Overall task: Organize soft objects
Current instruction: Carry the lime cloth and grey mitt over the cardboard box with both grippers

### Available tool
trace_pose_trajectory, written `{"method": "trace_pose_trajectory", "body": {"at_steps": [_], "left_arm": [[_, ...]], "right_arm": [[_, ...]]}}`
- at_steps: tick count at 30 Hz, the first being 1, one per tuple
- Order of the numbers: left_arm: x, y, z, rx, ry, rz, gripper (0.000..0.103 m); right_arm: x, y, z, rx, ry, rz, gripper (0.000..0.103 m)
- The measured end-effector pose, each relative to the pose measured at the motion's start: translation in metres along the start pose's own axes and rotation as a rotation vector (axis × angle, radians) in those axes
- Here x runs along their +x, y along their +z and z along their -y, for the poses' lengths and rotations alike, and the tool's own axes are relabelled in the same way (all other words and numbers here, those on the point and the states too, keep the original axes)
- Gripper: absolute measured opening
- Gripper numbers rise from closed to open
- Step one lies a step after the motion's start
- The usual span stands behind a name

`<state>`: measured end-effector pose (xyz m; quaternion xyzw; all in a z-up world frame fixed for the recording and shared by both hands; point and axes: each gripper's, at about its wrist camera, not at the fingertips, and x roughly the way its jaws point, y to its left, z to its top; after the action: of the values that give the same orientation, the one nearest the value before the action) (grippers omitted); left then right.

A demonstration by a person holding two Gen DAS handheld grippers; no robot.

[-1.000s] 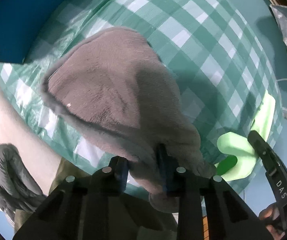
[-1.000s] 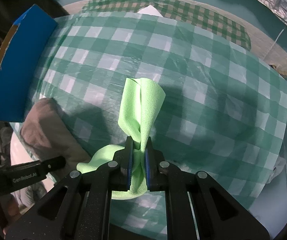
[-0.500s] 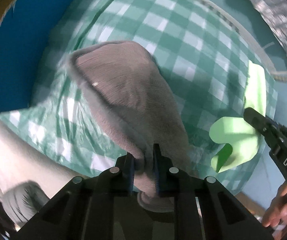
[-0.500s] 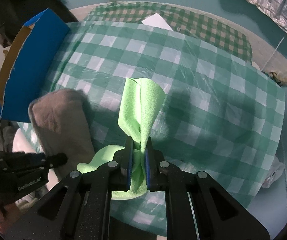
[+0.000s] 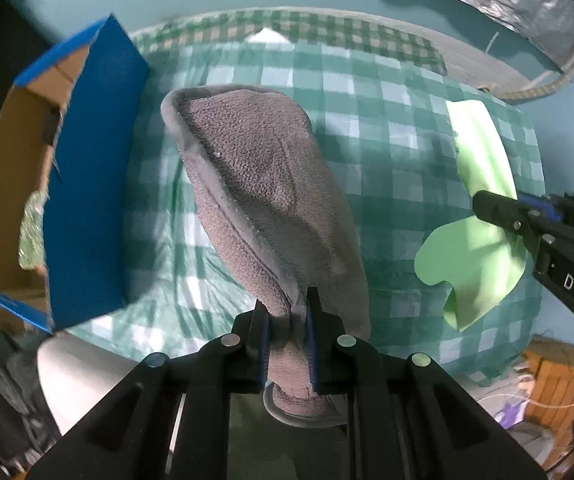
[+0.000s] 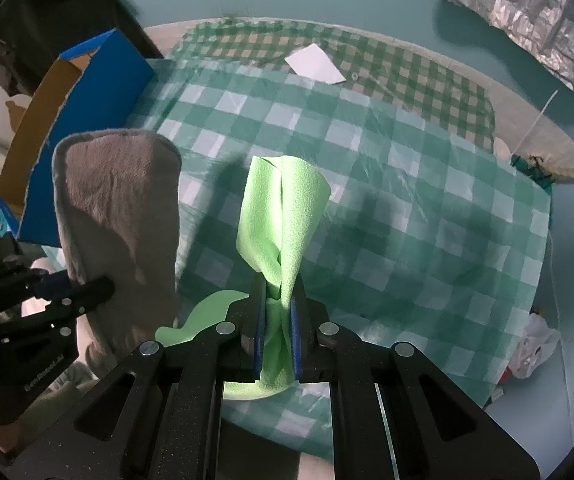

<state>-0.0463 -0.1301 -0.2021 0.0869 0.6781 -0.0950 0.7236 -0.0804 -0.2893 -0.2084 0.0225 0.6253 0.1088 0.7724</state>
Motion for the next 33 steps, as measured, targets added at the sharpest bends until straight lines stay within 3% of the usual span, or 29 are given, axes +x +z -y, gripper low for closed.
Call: {"method": "trace_pose_trajectory", "body": {"at_steps": [19,33], "left_arm": [[-0.046,0.008,-0.041,0.062,0.042,0.117,0.015],[-0.066,0.009,-0.111,-0.018,0.063,0.146,0.015]], "right_arm": [[-0.034,0.023,-0.050,-0.066,-0.012,0.055,0.008],[-0.040,0.064,-0.110,-0.157,0.029,0.084,0.008]]}}
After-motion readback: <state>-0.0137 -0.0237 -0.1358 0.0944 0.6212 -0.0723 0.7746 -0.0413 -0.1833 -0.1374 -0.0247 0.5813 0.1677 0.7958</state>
